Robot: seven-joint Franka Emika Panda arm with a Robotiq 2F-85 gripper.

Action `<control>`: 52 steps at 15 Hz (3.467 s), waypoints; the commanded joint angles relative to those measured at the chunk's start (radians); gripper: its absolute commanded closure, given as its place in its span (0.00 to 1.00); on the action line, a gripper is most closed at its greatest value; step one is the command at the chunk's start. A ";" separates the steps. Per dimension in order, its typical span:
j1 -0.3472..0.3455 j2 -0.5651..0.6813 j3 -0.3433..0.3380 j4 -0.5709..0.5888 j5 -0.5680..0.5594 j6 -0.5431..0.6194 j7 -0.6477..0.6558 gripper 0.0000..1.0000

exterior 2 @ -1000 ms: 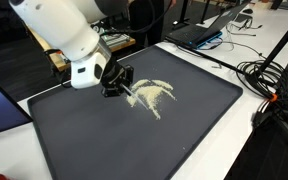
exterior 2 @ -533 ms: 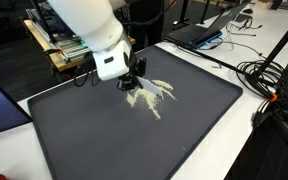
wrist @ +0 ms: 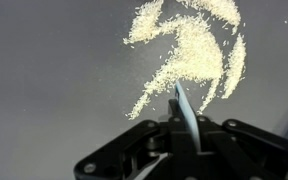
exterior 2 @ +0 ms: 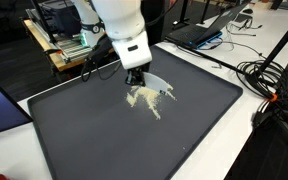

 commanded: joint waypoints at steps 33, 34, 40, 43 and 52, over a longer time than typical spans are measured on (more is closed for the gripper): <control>0.148 -0.670 -0.037 -0.734 -0.292 0.307 0.970 0.99; 0.148 -0.669 -0.038 -0.742 -0.305 0.309 0.997 0.99; 0.139 -0.599 -0.041 -0.757 -0.517 0.328 1.205 0.99; 0.147 -0.547 -0.050 -0.767 -0.571 0.397 1.214 0.99; 0.166 -0.454 -0.092 -0.753 -0.585 0.462 1.224 0.96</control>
